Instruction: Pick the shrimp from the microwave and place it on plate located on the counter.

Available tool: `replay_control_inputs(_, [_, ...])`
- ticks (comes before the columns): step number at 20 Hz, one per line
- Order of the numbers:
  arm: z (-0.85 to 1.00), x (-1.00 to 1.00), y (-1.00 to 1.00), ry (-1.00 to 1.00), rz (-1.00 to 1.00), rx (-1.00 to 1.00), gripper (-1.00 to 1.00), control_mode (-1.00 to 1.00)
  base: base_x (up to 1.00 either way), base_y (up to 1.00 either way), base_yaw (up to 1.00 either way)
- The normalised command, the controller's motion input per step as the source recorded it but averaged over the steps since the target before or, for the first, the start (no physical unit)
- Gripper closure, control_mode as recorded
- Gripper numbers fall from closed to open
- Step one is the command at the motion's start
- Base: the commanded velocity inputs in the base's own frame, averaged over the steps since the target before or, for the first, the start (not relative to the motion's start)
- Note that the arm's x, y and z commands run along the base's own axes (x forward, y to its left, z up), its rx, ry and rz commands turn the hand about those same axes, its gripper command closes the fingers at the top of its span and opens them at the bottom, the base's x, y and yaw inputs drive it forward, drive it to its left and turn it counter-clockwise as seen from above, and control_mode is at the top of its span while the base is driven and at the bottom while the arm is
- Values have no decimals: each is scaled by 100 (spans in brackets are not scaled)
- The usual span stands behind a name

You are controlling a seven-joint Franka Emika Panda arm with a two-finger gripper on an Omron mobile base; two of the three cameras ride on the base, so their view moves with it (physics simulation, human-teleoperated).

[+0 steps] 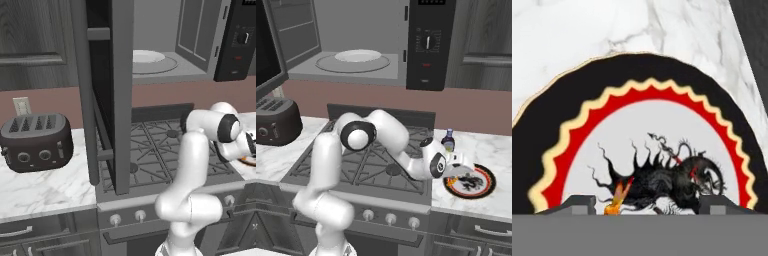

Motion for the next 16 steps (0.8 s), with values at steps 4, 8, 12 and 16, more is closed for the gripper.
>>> replay_control_inputs(4, [56, -10, -8, -2, 0, 16, -100, -100, 0, 0, 0])
replay_control_inputs(8, [93, -60, 27, -5, 0, 5, -100, -100, 0, 0, 0])
replay_control_inputs(12, [71, -92, 93, -3, 0, 0, -100, -100, 0, 0, 0])
replay_control_inputs(16, [51, -92, 100, -1, 0, -13, -100, -100, 0, 0, 0])
